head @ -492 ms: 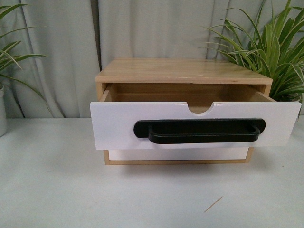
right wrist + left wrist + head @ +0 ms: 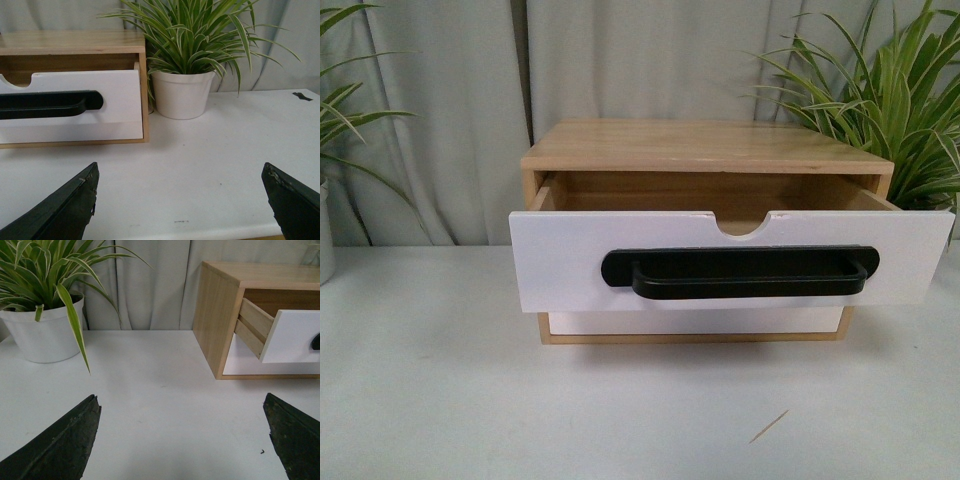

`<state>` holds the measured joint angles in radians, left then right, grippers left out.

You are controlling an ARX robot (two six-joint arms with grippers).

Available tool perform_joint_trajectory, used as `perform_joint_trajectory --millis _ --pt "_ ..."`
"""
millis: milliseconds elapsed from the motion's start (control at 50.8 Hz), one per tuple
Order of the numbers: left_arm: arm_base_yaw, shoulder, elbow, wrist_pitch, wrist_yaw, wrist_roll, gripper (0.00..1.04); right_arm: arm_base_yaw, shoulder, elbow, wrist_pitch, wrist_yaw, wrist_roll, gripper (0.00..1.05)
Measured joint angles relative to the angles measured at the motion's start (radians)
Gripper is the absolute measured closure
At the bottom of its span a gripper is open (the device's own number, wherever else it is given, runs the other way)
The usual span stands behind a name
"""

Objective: Close drawer sideways

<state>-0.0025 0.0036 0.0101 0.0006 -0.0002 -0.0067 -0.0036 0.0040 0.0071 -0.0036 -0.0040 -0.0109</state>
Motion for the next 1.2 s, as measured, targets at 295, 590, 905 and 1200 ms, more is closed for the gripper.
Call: perform_joint_trajectory --millis 295,590,905,1200 --pt "0.000 0.000 0.000 0.000 0.000 0.000 0.06 0.000 0.000 0.000 0.000 0.000 0.000 0.09" --pt "-0.339 0.491 0.147 0.035 -0.732 -0.634 0.06 -0.134 0.539 0.214 -0.186 -0.616 -0.393 0.09" --pt "-0.604 1.095 0.364 0.385 -0.551 -1.054 0.06 -0.120 0.754 0.212 0.103 -0.497 -1.037 0.09" --pt "-0.621 1.337 0.507 0.420 -0.455 -1.051 0.06 -0.073 0.930 0.229 0.274 -0.436 -1.110 0.09"
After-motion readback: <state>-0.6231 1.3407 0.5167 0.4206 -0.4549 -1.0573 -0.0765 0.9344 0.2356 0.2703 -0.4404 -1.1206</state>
